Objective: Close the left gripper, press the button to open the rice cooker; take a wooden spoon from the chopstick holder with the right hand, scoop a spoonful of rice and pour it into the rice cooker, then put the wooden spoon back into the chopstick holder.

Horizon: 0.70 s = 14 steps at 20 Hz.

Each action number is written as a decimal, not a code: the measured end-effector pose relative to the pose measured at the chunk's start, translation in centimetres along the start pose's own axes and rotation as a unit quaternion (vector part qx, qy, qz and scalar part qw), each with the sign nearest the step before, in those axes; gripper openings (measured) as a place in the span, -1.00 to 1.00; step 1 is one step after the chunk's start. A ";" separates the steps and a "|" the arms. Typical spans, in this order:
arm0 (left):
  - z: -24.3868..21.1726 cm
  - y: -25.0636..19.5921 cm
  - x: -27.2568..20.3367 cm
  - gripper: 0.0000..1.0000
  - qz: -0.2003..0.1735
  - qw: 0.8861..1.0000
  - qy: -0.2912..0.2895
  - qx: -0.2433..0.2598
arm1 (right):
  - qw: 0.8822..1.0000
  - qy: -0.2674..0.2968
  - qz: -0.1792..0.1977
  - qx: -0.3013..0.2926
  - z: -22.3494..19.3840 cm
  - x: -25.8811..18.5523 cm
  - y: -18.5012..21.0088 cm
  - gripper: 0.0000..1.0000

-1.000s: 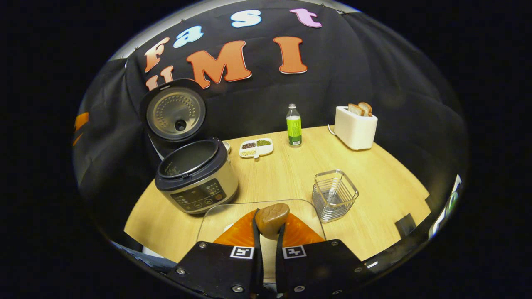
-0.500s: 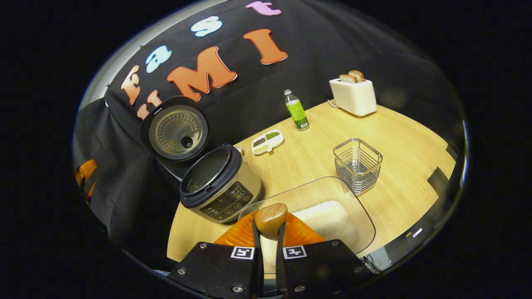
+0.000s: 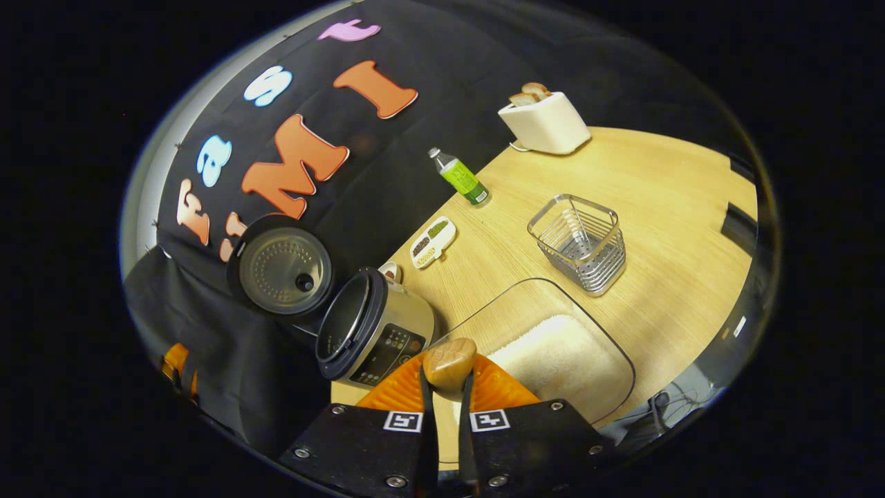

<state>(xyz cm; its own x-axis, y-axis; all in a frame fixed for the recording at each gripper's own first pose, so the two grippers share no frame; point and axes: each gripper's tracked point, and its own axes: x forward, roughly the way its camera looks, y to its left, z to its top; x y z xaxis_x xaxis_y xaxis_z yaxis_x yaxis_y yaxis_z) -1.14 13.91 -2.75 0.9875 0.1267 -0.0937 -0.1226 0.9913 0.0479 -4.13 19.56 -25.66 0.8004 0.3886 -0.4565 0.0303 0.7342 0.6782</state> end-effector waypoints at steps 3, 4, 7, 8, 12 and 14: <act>-0.1 -0.2 0.0 0.94 -0.001 1.000 0.000 0.000 | 0.997 0.006 0.012 0.074 0.3 0.3 -1.2 -0.79; 0.0 -0.2 -0.1 0.94 -0.001 1.000 0.000 0.001 | 0.996 0.008 0.013 0.092 0.2 0.4 -1.7 -0.79; 0.2 -0.2 -0.1 0.98 0.002 1.000 -0.003 0.003 | 0.989 0.009 0.018 0.144 0.7 0.0 -3.1 -0.79; 0.4 -0.1 -0.1 0.97 0.004 1.000 -0.005 0.005 | 0.987 0.007 0.020 0.157 0.9 -0.2 -3.6 -0.78; 0.9 0.0 -0.1 0.94 0.008 1.000 -0.010 0.009 | 0.980 -0.002 0.023 0.196 2.1 -0.5 -5.2 -0.79; 0.8 -0.1 0.0 0.99 0.009 1.000 -0.010 0.008 | 0.975 -0.008 0.029 0.218 3.1 -1.0 -5.5 -0.79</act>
<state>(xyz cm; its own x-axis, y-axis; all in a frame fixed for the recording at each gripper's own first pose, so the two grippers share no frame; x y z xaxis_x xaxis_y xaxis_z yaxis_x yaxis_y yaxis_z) -1.05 13.81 -1.92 0.9870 0.1428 -0.0738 -0.1381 0.9883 0.0650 -3.27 13.37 -27.18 0.8177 0.4108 -0.4033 0.2340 0.4030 0.8848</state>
